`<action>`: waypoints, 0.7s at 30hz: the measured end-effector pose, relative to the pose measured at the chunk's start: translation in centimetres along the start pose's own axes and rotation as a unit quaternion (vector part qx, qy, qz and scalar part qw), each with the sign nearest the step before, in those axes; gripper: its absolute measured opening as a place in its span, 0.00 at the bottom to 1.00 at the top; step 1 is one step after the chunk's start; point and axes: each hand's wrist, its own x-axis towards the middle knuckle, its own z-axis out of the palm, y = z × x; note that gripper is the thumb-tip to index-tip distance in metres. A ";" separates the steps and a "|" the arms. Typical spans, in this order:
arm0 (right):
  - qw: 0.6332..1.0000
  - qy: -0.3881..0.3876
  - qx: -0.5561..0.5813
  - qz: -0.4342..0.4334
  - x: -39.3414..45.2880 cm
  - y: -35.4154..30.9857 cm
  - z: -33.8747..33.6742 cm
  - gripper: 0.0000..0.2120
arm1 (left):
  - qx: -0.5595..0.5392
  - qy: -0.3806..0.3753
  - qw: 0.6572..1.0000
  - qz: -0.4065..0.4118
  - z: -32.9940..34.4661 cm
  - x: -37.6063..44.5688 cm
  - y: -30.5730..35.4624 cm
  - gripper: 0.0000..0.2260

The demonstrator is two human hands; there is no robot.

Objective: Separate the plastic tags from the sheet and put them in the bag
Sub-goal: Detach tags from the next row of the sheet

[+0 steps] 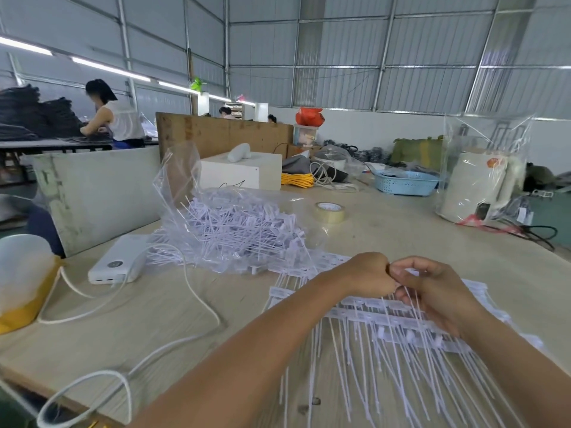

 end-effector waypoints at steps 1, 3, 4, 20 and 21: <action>1.000 0.010 0.007 -0.022 0.0 -0.1 0.0 0.06 | -0.010 0.011 1.000 0.001 0.0 0.0 0.1 0.06; 0.998 0.028 0.018 -0.050 0.1 -0.3 -0.1 0.06 | -0.015 0.032 0.999 -0.018 0.0 0.1 0.0 0.11; 0.998 0.031 0.019 -0.055 0.1 -0.2 -0.2 0.06 | -0.010 0.032 0.999 -0.027 0.0 0.1 -0.1 0.15; 0.980 -0.031 -0.188 -0.053 -0.3 0.1 -0.8 0.07 | -0.045 0.028 0.998 -0.038 -0.1 -0.2 -0.7 0.07; 0.979 -0.025 -0.193 -0.060 -0.3 0.1 -0.7 0.07 | -0.045 0.027 0.998 -0.041 0.0 -0.2 -0.7 0.07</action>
